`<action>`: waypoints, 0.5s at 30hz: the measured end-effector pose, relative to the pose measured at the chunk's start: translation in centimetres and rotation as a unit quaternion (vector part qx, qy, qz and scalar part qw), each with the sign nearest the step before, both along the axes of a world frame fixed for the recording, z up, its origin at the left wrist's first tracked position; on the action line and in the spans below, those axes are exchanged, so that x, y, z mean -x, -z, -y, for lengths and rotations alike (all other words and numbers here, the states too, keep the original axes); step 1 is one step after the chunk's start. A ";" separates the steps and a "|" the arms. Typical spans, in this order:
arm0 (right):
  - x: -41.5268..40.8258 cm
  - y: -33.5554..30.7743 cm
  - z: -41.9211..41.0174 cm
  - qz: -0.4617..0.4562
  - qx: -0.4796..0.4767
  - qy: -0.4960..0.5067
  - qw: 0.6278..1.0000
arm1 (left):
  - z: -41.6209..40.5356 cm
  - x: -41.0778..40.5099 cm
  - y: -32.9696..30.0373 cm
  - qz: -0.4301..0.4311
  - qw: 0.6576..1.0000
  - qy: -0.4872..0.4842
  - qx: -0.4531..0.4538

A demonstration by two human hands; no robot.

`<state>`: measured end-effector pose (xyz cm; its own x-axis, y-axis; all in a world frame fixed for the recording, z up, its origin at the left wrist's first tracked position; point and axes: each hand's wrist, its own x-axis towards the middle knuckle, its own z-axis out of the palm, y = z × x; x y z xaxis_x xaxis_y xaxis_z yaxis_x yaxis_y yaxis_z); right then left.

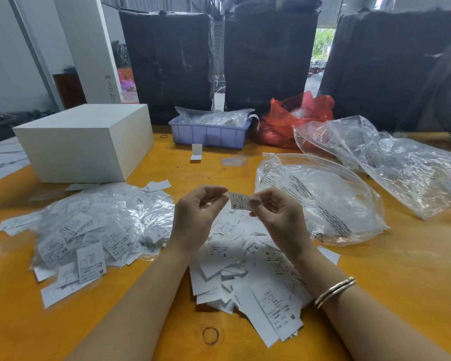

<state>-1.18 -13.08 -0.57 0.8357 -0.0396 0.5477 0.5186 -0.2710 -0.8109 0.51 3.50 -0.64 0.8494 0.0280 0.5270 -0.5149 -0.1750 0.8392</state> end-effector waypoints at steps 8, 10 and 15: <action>-0.3 -0.5 0.9 -0.026 -0.067 -0.021 0.997 | -0.1 0.0 -0.3 -0.050 0.997 0.034 0.046; -0.2 -0.7 0.9 -0.028 -0.113 -0.018 0.993 | 0.0 0.1 -0.4 -0.049 0.997 0.038 0.055; 0.0 -0.8 0.3 -0.013 -0.141 -0.019 0.990 | 0.0 0.0 -0.3 -0.053 0.994 0.053 0.081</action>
